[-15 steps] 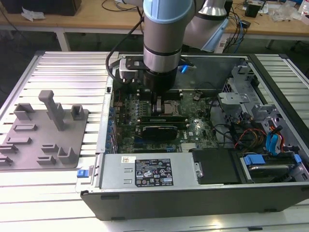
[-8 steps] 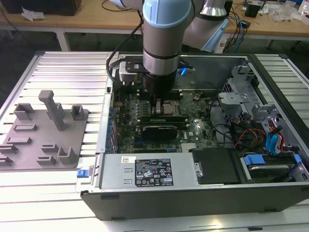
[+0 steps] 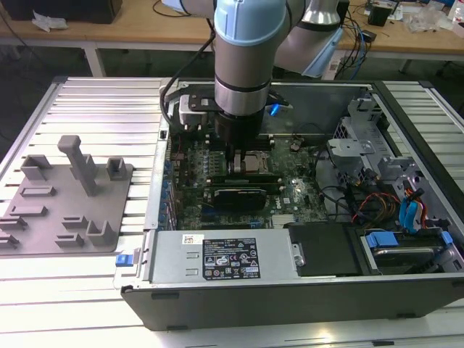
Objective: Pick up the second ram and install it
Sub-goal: 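Press down the second ram until it locks into place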
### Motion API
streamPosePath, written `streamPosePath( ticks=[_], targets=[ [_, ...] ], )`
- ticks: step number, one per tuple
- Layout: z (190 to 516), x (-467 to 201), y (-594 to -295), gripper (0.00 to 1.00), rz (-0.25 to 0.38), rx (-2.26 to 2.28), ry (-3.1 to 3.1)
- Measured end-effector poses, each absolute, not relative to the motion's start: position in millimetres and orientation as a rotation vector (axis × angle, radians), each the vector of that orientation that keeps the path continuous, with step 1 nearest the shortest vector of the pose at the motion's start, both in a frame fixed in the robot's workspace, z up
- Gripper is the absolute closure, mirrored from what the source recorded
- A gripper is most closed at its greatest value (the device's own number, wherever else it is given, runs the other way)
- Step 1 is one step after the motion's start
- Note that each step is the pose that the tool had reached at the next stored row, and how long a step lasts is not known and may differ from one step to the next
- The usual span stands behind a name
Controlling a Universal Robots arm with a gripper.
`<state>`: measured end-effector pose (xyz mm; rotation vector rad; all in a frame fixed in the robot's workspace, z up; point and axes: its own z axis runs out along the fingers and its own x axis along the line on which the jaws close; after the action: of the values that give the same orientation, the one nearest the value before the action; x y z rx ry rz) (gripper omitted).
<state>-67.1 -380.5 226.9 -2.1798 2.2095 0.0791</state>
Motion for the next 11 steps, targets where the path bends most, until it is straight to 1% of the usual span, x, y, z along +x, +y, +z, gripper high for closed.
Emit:
streamPosePath(
  ticks=[4,8,11],
  targets=[
    [229,-67,-380,0.92,0.080,-2.178,2.207],
    [261,-67,-380,0.92,0.079,-2.179,2.209],
    [263,-63,-380,0.92,0.079,-2.180,2.209]
  ],
)
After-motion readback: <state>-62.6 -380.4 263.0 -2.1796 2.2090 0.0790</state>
